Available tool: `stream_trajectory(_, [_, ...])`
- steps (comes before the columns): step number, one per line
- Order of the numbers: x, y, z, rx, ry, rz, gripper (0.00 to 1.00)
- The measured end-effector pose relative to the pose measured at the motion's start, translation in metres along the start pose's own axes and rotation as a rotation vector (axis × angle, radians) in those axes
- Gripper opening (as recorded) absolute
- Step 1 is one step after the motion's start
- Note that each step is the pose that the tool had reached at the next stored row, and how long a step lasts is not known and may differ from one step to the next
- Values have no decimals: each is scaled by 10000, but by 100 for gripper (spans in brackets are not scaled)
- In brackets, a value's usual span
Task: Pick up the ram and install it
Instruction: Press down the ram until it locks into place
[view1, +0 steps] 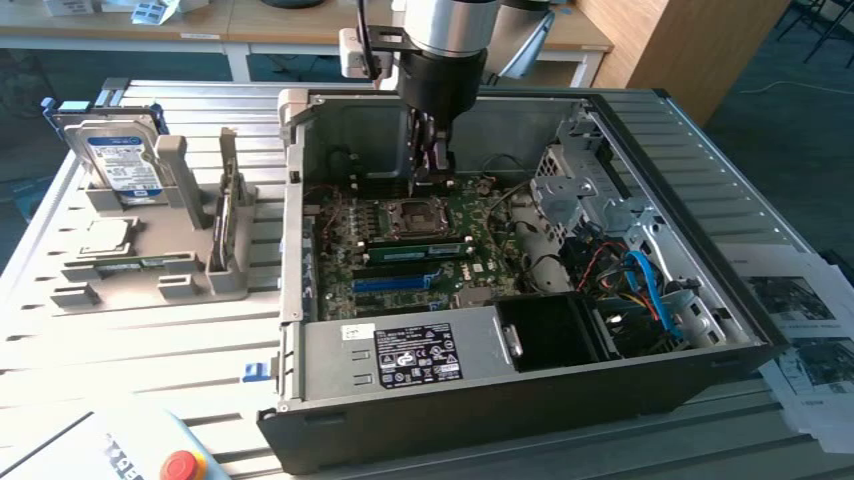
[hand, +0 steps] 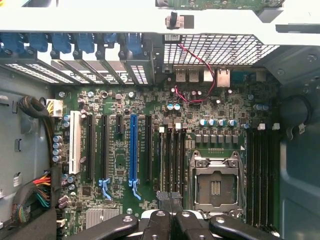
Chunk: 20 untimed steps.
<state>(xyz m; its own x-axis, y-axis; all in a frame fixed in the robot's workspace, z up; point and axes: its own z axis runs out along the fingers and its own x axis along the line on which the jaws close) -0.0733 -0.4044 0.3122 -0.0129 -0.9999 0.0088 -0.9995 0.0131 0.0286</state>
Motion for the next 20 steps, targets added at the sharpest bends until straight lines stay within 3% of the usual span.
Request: stream_trajectory(20, [2,-226,-7,0,1,-16,10])
